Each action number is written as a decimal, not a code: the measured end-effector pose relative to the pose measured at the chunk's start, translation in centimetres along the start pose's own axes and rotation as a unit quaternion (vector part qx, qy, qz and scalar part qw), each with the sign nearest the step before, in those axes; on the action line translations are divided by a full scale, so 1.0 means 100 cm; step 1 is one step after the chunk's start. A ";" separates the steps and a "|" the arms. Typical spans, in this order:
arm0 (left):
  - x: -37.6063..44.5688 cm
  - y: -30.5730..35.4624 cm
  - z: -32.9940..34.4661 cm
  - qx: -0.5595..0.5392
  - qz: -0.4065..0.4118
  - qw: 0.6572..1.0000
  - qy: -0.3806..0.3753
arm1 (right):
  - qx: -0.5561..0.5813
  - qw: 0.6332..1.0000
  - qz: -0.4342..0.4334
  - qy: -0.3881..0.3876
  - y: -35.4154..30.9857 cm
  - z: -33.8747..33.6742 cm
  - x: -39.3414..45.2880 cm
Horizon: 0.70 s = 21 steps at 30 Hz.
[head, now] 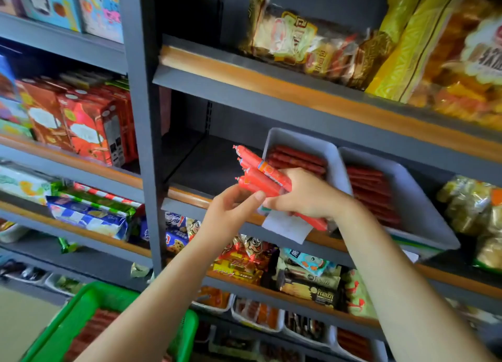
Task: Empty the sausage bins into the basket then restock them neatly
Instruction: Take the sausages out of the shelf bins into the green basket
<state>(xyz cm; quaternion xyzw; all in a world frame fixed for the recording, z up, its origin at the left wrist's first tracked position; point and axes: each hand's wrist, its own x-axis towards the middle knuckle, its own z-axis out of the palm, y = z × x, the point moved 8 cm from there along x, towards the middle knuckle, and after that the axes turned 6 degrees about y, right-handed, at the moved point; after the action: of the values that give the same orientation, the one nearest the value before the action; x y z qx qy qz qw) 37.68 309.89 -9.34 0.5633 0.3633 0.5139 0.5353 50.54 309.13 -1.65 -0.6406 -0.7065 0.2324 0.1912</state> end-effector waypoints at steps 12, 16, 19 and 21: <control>-0.088 -0.152 -0.162 -0.221 -0.306 0.900 0.220 | 0.144 0.974 0.044 -0.169 -0.019 0.285 0.045; -0.125 -0.220 -0.224 -0.234 -0.355 0.853 0.301 | 0.248 0.940 0.103 -0.209 -0.016 0.383 0.050; -0.149 -0.275 -0.262 -0.234 -0.387 0.823 0.344 | 0.306 0.913 0.158 -0.217 -0.002 0.452 0.055; -0.164 -0.314 -0.285 -0.231 -0.403 0.810 0.358 | 0.319 0.903 0.190 -0.216 0.012 0.498 0.059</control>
<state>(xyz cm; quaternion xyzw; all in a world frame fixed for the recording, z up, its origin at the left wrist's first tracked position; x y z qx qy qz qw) 11.16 305.80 -46.01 0.0022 0.5946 0.4861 0.6404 22.66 310.88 -43.26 -0.6018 -0.4830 0.6099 0.1806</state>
